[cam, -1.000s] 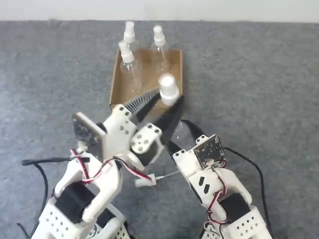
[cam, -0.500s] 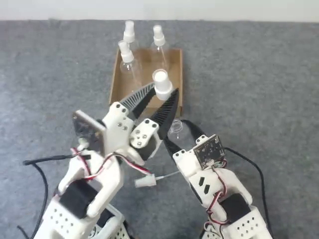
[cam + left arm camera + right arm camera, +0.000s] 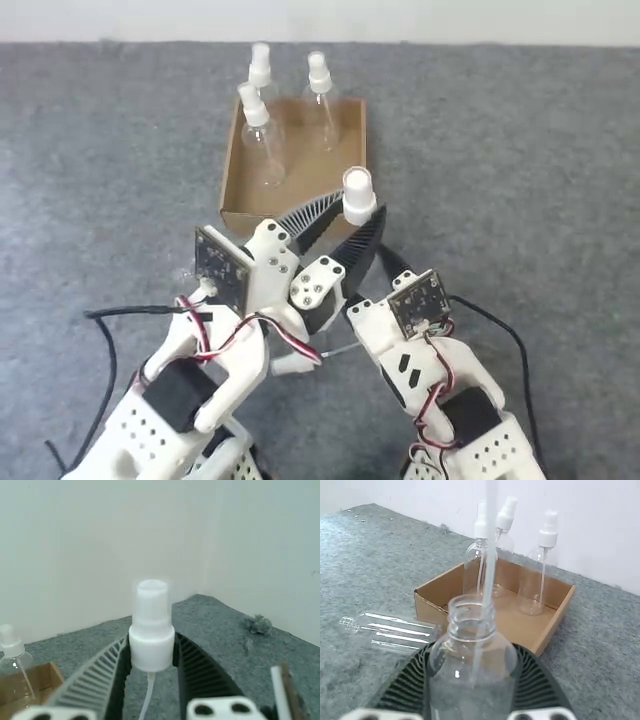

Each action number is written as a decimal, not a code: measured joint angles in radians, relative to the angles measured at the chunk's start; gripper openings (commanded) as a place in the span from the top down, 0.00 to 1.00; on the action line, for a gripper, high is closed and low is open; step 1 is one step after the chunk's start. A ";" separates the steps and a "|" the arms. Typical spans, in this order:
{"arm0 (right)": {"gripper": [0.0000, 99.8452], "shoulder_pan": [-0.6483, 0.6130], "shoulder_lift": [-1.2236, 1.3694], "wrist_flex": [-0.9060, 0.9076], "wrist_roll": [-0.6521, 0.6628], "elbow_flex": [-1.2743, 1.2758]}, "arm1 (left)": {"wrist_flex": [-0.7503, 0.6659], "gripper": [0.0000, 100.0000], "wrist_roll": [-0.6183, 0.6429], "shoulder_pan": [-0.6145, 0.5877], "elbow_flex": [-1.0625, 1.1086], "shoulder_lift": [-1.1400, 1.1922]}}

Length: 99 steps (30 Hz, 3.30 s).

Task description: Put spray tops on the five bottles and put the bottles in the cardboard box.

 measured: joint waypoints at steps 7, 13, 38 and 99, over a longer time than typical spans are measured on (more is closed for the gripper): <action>0.98 0.043 0.000 0.000 0.000 0.000 | 0.048 0.99 0.000 0.003 0.034 0.000; 0.98 0.044 0.000 0.000 0.000 0.000 | 0.048 0.98 -0.002 -0.002 0.075 0.000; 0.98 0.051 0.000 0.000 0.000 0.000 | 0.048 0.79 0.000 -0.077 0.117 0.000; 0.99 0.061 0.000 0.000 0.180 0.000 | 0.109 0.81 -0.089 -0.018 0.094 -0.011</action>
